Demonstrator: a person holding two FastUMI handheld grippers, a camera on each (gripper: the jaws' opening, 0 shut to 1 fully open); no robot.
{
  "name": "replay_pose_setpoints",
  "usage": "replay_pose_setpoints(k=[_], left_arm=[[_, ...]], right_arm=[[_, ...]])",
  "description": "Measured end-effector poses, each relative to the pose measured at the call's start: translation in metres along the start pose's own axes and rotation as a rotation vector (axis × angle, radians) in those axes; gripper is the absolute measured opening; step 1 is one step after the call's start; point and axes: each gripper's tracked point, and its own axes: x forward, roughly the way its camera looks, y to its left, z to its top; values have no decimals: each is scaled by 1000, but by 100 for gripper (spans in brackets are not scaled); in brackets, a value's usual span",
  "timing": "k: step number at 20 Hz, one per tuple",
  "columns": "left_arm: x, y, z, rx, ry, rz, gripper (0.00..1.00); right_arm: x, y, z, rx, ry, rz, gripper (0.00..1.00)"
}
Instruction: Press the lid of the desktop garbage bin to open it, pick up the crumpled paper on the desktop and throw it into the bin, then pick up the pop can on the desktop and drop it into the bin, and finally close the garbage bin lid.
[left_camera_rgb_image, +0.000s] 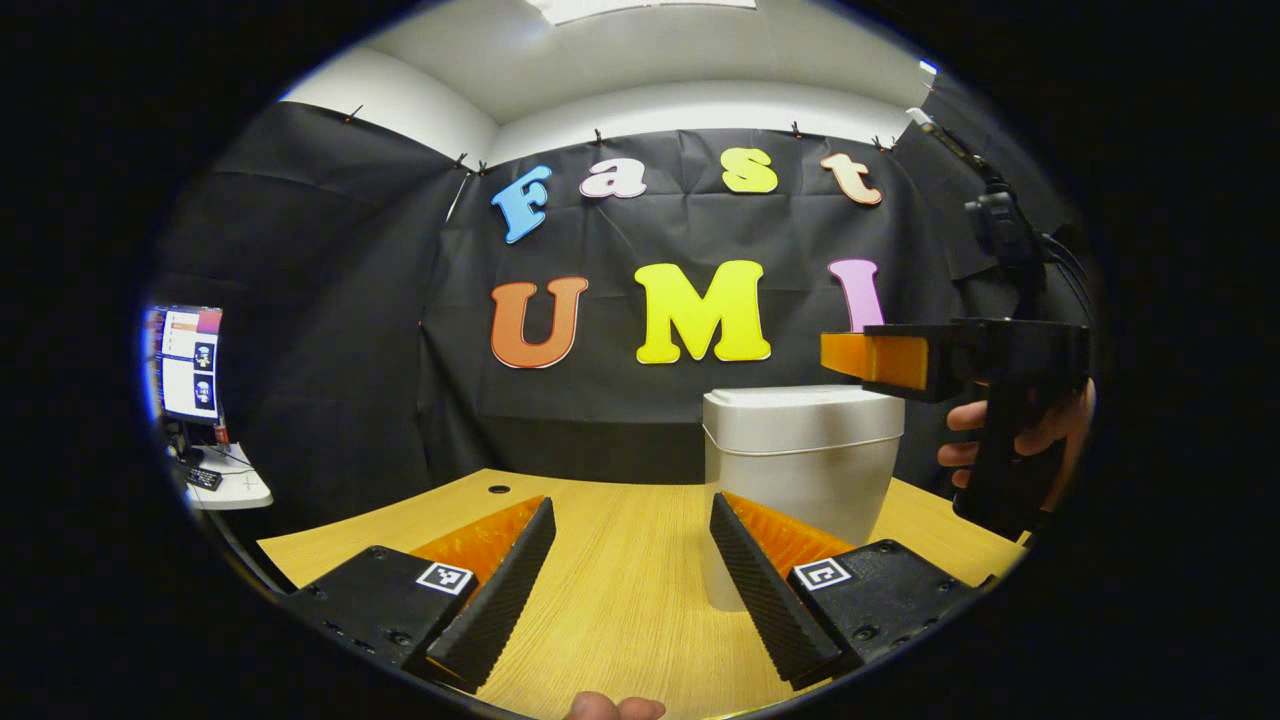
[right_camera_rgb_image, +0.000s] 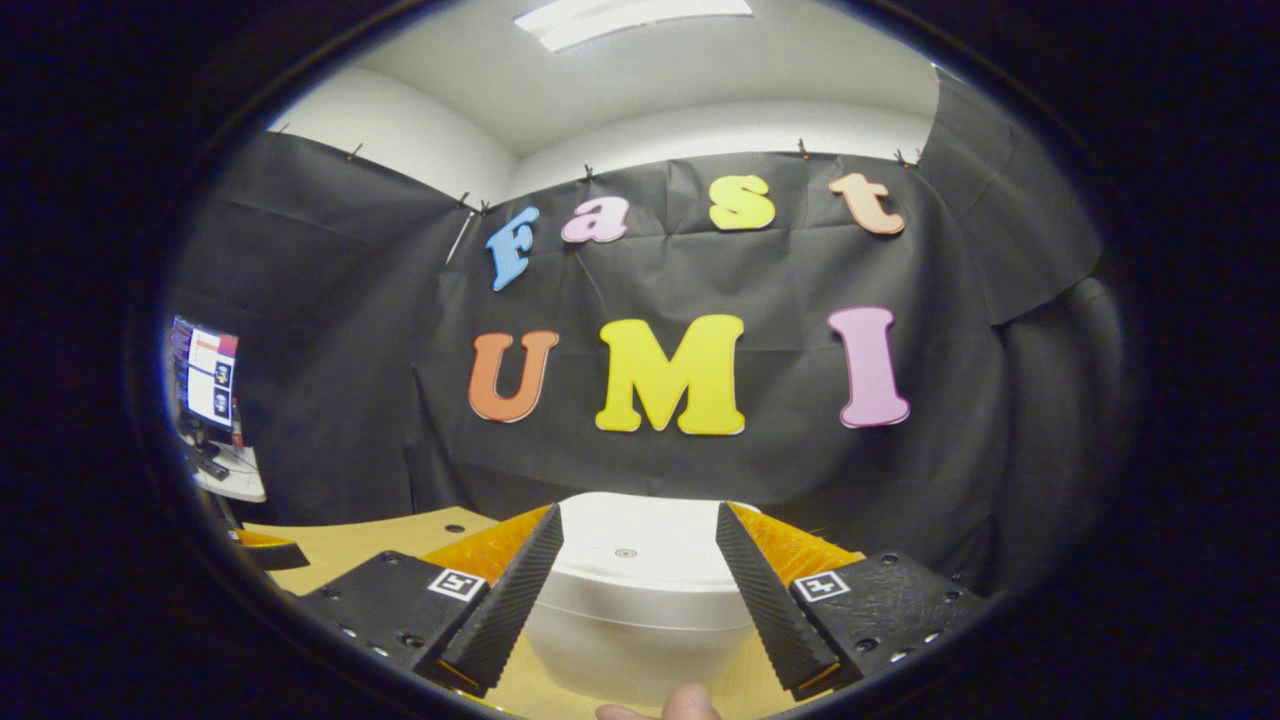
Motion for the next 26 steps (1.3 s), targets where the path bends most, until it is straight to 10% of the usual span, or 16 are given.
replay_pose_setpoints(k=[14, 26], left_arm=[[4, -53, 22, 17, -62, -102, 100], [4, -66, 20, 31, -57, -117, 100]], right_arm=[[-112, -89, -38, -40, -109, -266, 95], [-115, -100, -52, 10, -81, -293, 95]])
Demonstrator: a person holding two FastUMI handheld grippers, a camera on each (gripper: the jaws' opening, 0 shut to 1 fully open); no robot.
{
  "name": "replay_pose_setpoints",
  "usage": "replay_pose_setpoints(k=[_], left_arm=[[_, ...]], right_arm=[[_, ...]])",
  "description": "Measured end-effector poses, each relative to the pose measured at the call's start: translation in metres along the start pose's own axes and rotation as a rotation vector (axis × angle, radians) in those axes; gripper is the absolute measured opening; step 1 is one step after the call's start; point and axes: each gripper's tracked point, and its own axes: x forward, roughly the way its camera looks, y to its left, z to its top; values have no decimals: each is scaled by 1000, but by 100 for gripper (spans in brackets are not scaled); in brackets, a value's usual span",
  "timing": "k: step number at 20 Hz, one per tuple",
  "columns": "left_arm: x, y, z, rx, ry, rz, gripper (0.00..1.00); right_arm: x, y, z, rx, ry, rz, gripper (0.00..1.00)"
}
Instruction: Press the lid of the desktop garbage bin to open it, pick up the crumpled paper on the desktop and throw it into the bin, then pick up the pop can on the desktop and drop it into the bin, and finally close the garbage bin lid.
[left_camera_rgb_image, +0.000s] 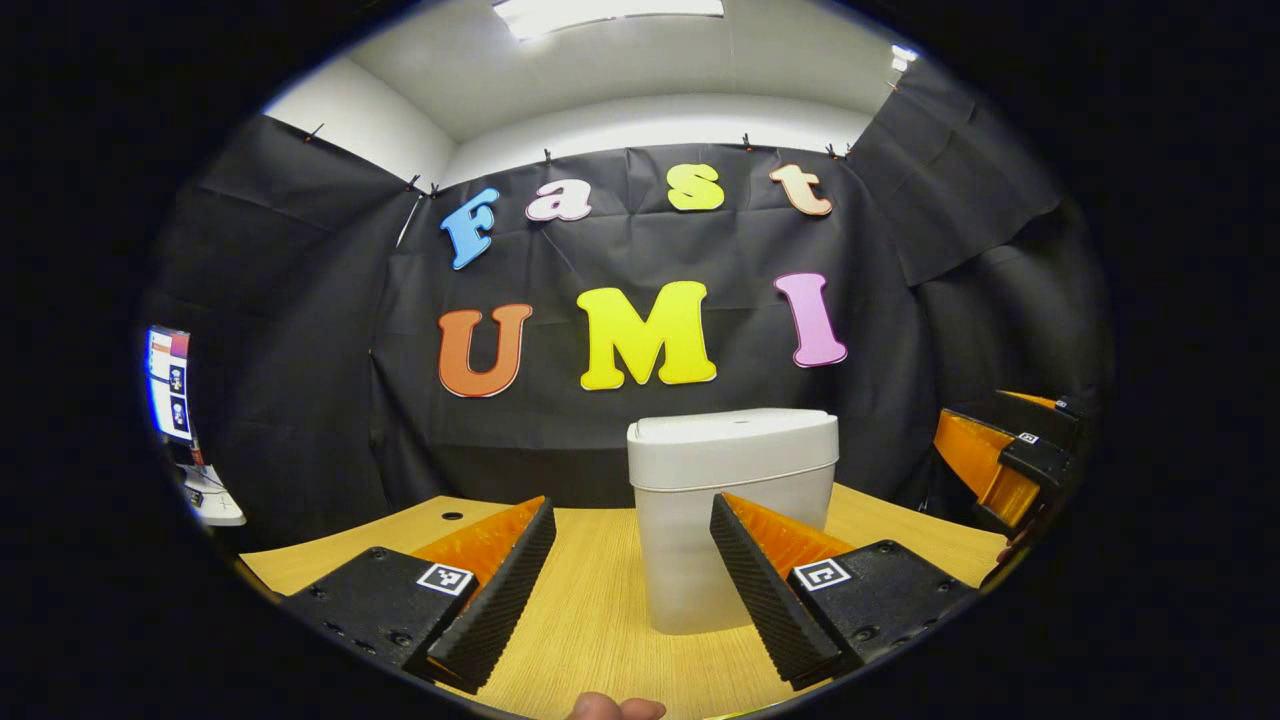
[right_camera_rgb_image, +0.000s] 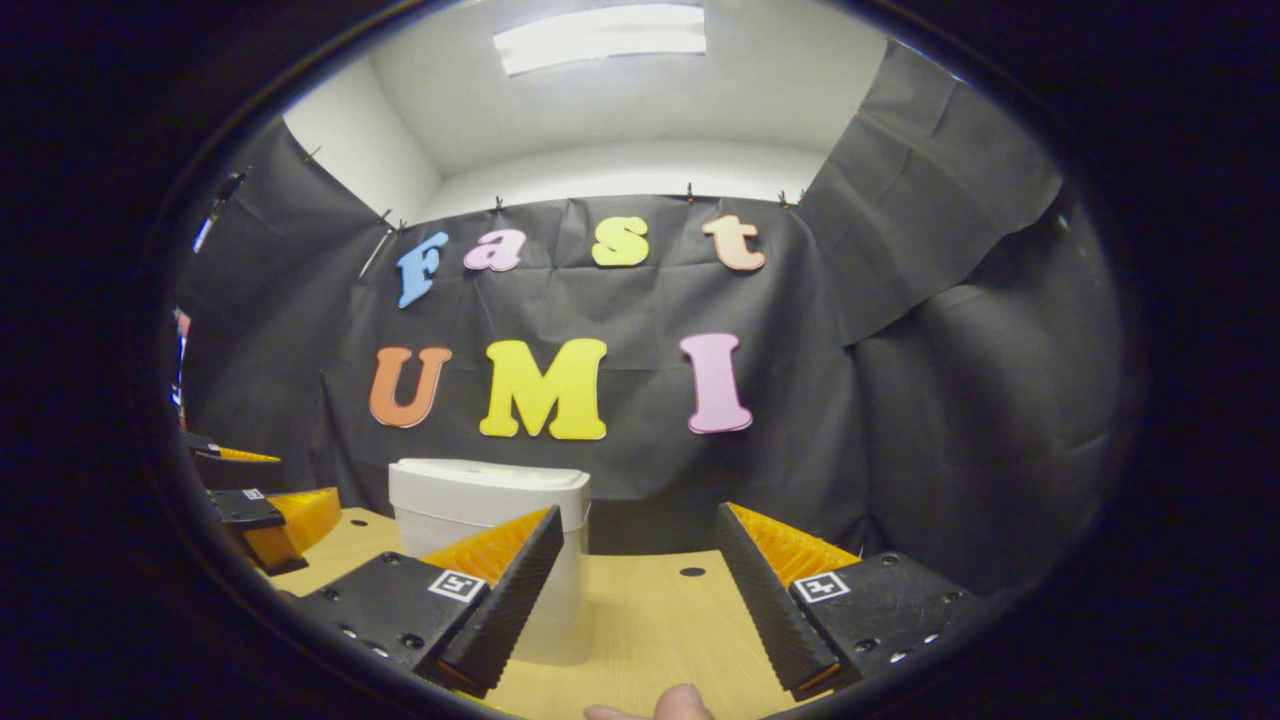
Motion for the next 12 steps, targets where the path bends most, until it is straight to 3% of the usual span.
replay_pose_setpoints(k=[12], left_arm=[[-2, 2, -1, 1, 5, 8, 100]], right_arm=[[-3, 5, -2, 20, 13, 10, 95]])
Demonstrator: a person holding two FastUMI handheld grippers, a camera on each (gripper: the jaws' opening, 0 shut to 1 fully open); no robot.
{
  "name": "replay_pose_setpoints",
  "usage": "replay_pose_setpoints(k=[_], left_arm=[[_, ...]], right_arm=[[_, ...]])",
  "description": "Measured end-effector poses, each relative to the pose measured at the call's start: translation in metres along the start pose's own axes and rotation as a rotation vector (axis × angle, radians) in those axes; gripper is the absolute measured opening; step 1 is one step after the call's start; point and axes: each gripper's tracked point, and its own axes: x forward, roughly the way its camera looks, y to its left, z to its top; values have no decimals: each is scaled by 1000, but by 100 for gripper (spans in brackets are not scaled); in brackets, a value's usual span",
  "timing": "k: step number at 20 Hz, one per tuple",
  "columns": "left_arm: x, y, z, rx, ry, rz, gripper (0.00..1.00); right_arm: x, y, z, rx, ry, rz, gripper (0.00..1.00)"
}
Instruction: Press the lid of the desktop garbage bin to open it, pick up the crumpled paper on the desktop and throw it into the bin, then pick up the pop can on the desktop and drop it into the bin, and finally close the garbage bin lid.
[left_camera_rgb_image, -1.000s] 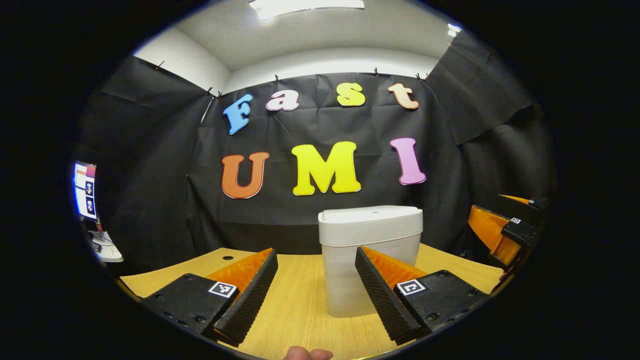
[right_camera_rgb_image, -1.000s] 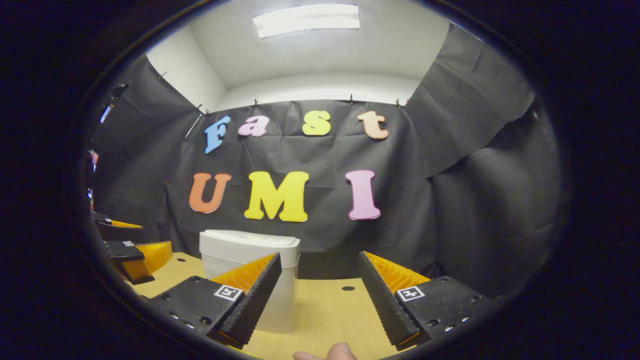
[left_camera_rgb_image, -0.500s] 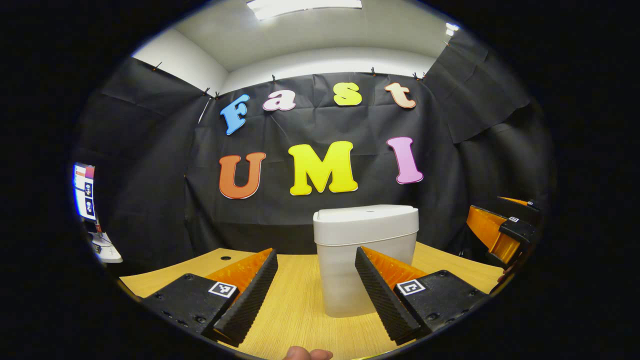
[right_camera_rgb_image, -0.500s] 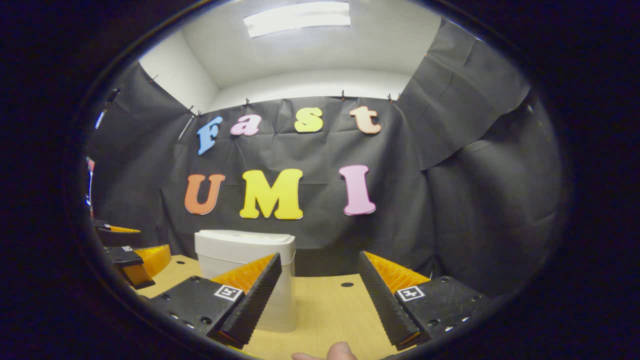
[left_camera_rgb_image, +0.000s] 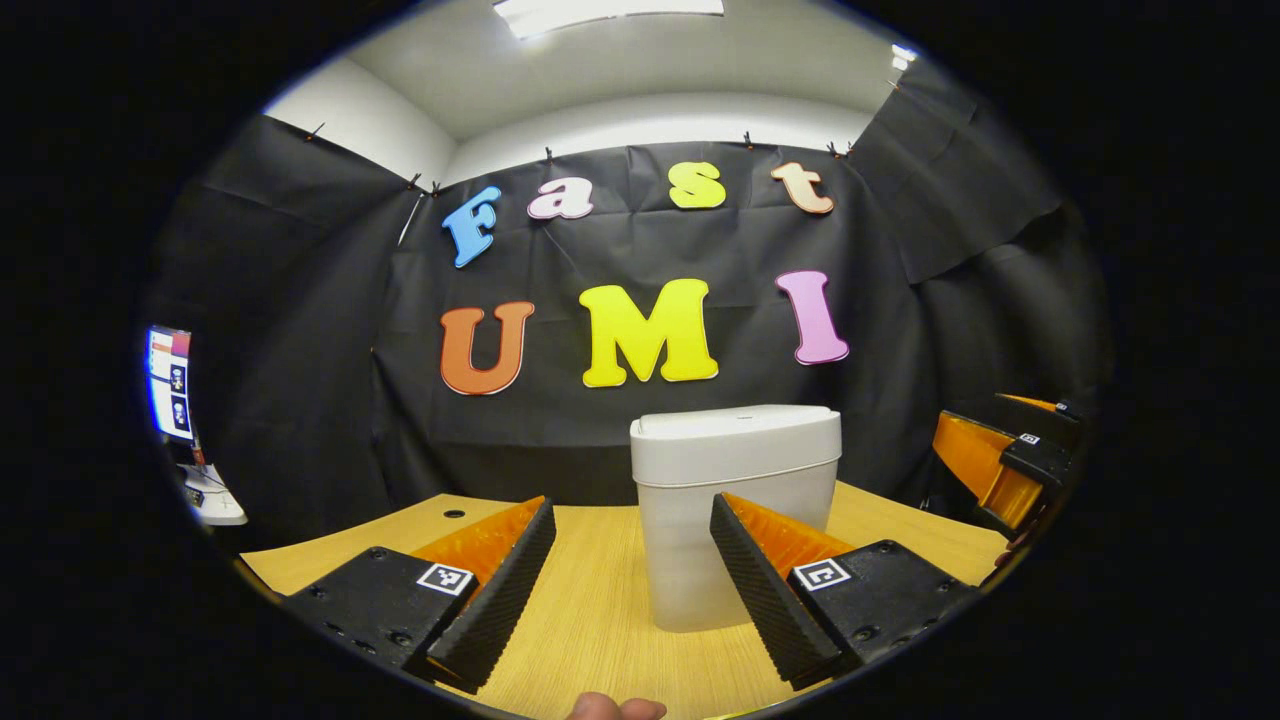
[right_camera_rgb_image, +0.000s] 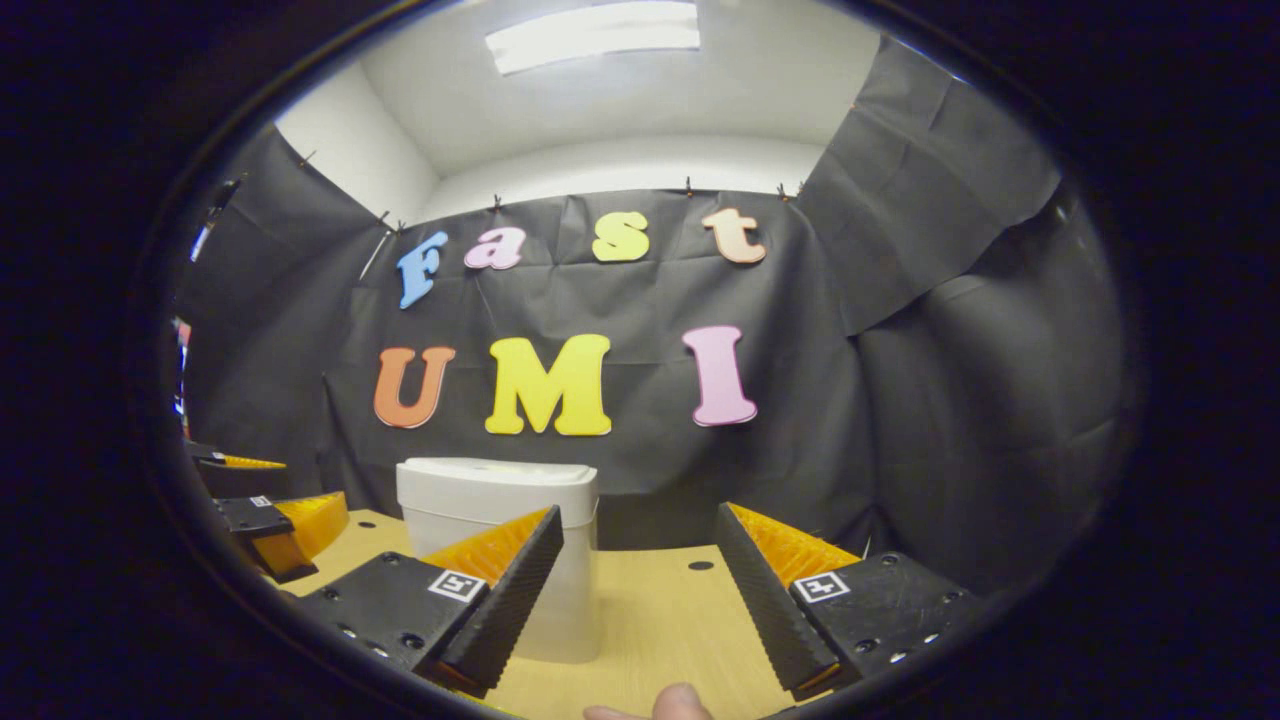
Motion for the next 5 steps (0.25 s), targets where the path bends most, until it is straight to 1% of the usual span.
replay_pose_setpoints(k=[5], left_arm=[[0, -1, -1, 0, 2, -1, 100]], right_arm=[[0, 4, -2, 7, 7, 6, 95]])
